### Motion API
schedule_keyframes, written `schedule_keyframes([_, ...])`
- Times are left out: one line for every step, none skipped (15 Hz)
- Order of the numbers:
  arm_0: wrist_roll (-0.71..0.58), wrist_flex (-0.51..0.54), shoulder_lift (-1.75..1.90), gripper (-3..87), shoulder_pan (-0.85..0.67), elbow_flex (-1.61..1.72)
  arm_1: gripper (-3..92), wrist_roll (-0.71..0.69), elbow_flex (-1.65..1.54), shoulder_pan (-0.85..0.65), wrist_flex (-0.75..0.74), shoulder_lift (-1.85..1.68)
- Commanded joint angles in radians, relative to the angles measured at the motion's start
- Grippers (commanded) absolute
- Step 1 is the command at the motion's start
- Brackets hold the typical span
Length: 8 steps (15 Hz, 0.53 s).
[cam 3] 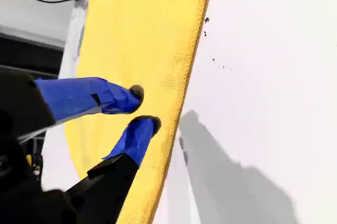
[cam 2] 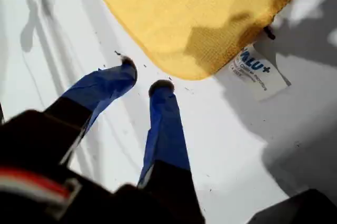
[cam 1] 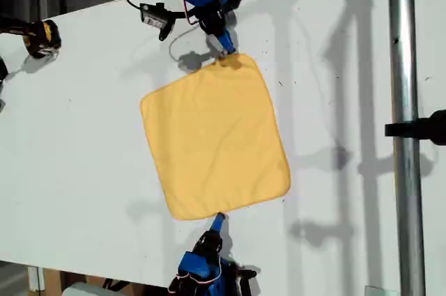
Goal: Grasp corners of a towel and fold twice.
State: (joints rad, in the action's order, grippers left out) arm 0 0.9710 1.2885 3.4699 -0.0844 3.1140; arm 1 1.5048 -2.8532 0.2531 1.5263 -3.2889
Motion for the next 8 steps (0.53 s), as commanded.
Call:
schedule_keyframes([0.426,0.0,0.005,-0.7,-0.135,0.0,-0.1,0.026,0.003,-0.156,-0.009,-0.005])
schedule_keyframes([0.426,0.0,0.005,-0.7,-0.135,-0.002,-0.1,0.026,0.003,-0.156,-0.009,-0.005])
schedule_keyframes([0.426,0.0,0.005,-0.7,-0.135,-0.002,-0.1,0.026,0.003,-0.163,-0.008,-0.005])
schedule_keyframes([0.426,0.0,0.005,-0.7,-0.135,-0.002,-0.1,0.026,0.003,-0.164,-0.008,-0.005])
schedule_keyframes([0.426,0.0,0.005,-0.7,-0.135,-0.002,-0.1,0.026,0.003,-0.166,-0.008,-0.005])
schedule_keyframes([0.426,0.0,0.005,-0.7,-0.135,-0.002,-0.1,0.025,0.003,-0.164,-0.009,-0.005])
schedule_keyframes([0.426,0.002,0.005,-0.7,-0.135,-0.002,-0.1,0.02,0.008,-0.15,-0.017,-0.005])
schedule_keyframes([0.426,0.002,0.005,-0.7,-0.133,-0.002,-0.1,0.02,0.025,-0.135,-0.038,-0.005])
